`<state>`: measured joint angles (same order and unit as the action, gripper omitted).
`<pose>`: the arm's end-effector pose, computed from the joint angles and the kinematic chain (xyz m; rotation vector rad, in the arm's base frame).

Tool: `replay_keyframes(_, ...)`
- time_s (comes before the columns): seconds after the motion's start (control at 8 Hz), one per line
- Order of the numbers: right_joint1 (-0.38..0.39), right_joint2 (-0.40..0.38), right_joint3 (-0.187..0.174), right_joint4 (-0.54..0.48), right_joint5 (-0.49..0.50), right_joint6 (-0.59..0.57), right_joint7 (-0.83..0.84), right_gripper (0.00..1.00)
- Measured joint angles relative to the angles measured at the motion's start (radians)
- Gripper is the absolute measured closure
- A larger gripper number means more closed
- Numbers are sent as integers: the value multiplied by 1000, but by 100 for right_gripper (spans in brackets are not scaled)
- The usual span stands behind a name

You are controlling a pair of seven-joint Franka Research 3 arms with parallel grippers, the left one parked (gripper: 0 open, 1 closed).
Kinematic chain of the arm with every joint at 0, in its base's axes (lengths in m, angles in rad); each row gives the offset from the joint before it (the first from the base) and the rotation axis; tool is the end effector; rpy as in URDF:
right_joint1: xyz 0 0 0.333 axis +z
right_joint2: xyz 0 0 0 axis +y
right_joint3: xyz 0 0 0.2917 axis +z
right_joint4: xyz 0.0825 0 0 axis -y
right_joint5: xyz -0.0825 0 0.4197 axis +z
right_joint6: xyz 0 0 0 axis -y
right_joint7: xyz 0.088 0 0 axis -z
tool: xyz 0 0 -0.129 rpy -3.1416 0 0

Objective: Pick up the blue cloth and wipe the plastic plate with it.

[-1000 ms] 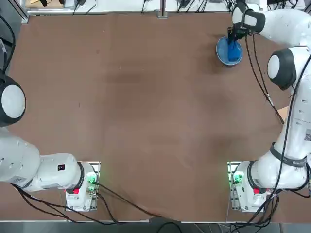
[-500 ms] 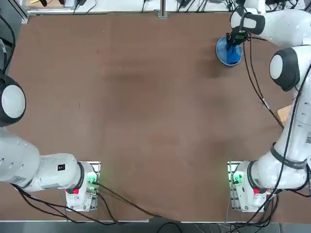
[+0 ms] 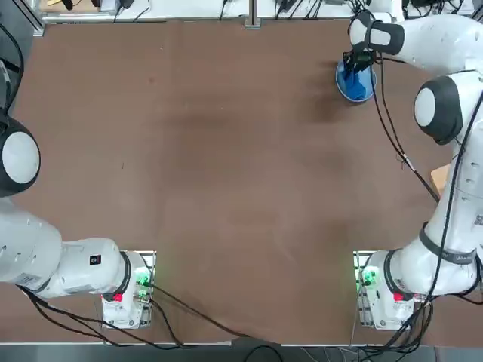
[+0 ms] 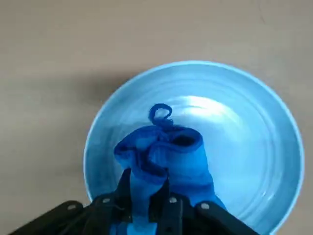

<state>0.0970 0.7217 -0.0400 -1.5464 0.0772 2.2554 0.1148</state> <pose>0.7143 0.0468 0.1614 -3.1060 0.1510 0.0227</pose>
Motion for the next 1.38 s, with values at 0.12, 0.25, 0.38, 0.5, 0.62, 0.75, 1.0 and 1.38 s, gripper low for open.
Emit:
replay_keyframes(0.12, -2, 1, -1, 6, 0, 7, 0, 91)
replay_keyframes(0.25, -4, 4, -1, 17, 0, 24, 0, 91)
replay_keyframes(0.38, -6, 15, -1, 34, -1, 55, -4, 91)
replay_keyframes(0.5, -9, 34, -2, 55, -10, 88, -18, 91)
replay_keyframes(0.62, -18, 54, -1, 74, -19, 104, -41, 91)
replay_keyframes(0.75, -34, 67, 2, 87, -21, 108, -68, 91)
replay_keyframes(1.0, -76, 72, 9, 94, -38, 101, -110, 91)
replay_keyframes(1.38, -117, 64, 17, 75, -47, 56, -137, 91)
